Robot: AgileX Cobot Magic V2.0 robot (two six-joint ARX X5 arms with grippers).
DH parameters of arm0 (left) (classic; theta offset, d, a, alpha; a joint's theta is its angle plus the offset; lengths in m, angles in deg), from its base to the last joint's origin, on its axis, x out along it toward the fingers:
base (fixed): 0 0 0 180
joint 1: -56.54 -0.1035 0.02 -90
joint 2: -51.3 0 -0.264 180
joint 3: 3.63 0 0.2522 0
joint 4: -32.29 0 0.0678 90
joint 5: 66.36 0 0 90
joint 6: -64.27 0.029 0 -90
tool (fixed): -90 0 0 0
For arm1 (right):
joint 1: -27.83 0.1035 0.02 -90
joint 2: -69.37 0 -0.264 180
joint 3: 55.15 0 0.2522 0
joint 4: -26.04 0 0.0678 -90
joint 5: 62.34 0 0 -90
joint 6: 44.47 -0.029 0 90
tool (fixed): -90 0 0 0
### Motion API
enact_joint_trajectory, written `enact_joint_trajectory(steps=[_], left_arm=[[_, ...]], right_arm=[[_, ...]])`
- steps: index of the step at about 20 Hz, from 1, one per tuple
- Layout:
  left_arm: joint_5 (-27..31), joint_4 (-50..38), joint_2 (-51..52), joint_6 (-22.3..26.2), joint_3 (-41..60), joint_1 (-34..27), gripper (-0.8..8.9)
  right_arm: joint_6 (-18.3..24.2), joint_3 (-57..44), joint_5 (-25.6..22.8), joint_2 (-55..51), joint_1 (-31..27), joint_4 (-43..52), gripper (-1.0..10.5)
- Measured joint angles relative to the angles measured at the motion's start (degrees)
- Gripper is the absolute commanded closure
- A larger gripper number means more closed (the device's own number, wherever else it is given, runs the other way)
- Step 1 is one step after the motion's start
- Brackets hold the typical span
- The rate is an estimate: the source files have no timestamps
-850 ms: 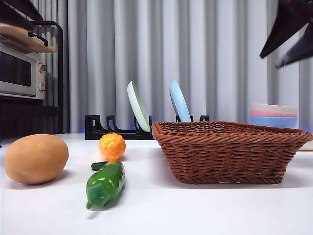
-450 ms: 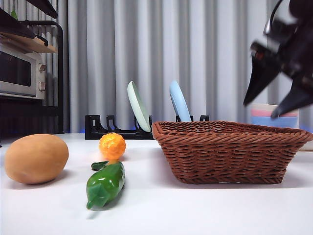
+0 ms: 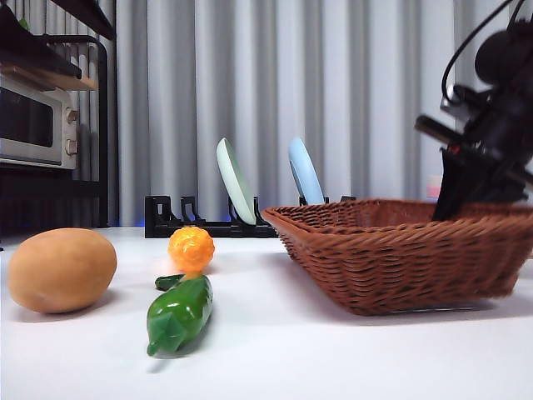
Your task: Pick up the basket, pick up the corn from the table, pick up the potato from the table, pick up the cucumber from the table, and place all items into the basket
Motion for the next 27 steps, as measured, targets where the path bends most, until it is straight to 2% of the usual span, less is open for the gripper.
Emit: enact_joint_trajectory(steps=[4,6,8,12,15,22,23,24,27], left_arm=[[3.61,-2.99,-7.98,-1.4,-0.09,3.85,4.58],[5.31,-1.84,-14.14,-2.27,-2.51,5.55,4.58],[6.8,1.62,-21.05,-2.89,-8.13,7.19,4.58],[14.73,8.83,-33.79,-2.89,-21.05,10.1,4.58],[15.96,11.63,-42.53,-2.89,-26.03,11.08,4.58],[19.82,9.81,-49.44,-3.26,-26.14,14.78,4.85],[20.61,9.29,-49.42,-3.23,-26.14,15.17,6.37],[20.74,9.25,-49.42,-2.75,-26.21,15.3,8.42],[20.72,11.06,-48.94,0.74,-26.23,15.37,8.21]], right_arm=[[-1.27,1.77,-0.79,-7.67,0.0,-0.35,9.6],[-1.49,3.02,-0.74,-12.35,0.0,-0.35,9.6],[-2.03,3.69,-0.81,-17.33,-0.02,-0.33,9.6],[-2.54,3.76,-0.76,-26.27,-0.02,-0.46,9.6],[-2.71,3.76,-0.79,-31.28,-0.02,-1.49,9.6],[-2.71,3.76,-0.81,-33.94,-0.02,-3.87,9.6],[-2.71,3.78,-0.83,-33.94,-0.02,-4.0,9.6],[-2.73,3.78,-0.83,-33.94,-0.02,-4.0,9.6],[-2.71,3.78,-0.81,-33.57,-0.02,-4.0,9.6]])
